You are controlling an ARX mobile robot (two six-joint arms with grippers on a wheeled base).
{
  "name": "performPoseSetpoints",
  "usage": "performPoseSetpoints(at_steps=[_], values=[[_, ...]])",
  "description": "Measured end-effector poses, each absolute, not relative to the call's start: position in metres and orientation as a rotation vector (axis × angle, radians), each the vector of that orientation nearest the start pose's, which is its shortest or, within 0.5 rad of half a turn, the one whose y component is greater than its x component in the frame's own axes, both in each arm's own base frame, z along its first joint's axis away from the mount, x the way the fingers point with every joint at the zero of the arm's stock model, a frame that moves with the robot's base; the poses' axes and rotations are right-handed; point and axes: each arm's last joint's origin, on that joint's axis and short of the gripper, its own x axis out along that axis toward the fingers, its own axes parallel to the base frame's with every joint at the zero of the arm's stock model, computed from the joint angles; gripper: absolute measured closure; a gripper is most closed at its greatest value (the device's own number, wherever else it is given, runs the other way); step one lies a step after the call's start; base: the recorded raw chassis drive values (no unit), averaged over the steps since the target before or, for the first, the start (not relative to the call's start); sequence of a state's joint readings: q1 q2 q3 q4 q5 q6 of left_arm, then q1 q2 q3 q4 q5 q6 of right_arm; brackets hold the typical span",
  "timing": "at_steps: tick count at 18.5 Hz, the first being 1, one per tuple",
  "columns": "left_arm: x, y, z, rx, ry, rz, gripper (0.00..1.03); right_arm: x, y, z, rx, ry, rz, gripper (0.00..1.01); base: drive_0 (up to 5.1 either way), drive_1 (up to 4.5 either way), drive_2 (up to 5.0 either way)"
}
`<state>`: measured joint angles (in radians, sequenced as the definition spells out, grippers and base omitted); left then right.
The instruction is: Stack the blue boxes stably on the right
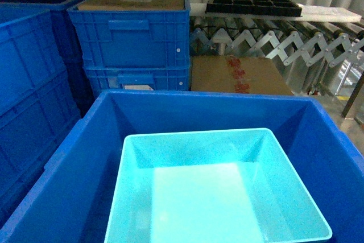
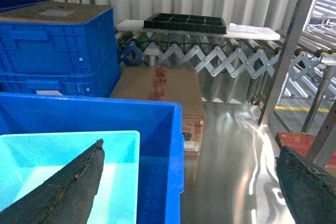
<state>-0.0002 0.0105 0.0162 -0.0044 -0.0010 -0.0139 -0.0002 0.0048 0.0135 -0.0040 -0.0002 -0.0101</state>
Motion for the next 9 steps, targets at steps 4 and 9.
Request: performPoseSetpoints(at_steps=[4,9], values=[[0.0974,0.0000,0.1678,-0.014,-0.001,0.001,0.05,0.0972,0.0000,0.1674,-0.010,-0.005,0.000,0.03,0.0,0.00,0.0],[0.0974,0.0000,0.1678,-0.014,-0.001,0.001,0.05,0.0972,0.0000,0.1674,-0.010,-0.005,0.000,0.03,0.0,0.00,0.0]])
